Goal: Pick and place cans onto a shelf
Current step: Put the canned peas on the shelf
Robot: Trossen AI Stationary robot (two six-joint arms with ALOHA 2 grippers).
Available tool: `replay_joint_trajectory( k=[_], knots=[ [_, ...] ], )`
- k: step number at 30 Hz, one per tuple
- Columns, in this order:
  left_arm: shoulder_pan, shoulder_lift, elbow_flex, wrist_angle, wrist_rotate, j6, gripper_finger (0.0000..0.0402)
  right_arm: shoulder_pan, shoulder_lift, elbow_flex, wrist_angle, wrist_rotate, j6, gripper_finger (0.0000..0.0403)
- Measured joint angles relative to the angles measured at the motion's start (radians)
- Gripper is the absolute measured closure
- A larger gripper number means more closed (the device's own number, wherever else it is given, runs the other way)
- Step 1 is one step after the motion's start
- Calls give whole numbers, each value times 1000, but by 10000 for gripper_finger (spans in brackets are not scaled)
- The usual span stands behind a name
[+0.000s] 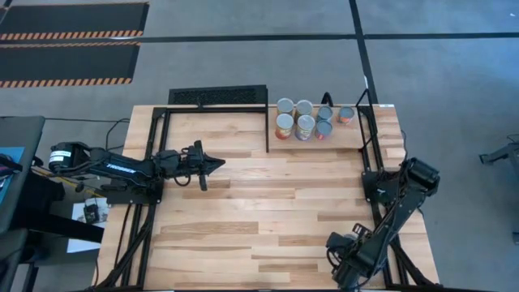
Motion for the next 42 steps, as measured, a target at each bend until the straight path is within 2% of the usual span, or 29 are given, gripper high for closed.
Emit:
replay_joint_trajectory(
  k=[3,9,12,16,20,25,32,38,42],
  knots=[
    [0,0,0,0,-2,0,401,-26,-19,0,0,20,-89,391],
    [0,0,0,0,-7,0,401,-120,-149,0,-5,155,-251,385],
    [0,0,0,7,-20,9,401,-199,-230,0,-81,220,-323,395],
    [0,0,0,28,-21,26,401,-388,-310,0,-265,272,-453,396],
    [0,0,0,34,-23,48,401,-641,-369,0,-333,306,-726,398],
    [5,0,0,53,-24,60,401,-962,-437,-33,-298,323,-1060,399],
    [5,0,3,96,-21,84,401,-1312,-579,-217,-194,285,-1320,400],
    [5,0,37,69,-21,88,401,-1538,-594,-290,-51,208,-1532,400],
    [5,0,42,61,-20,88,401,-1626,-550,-295,-41,186,-1593,400]
  ],
)
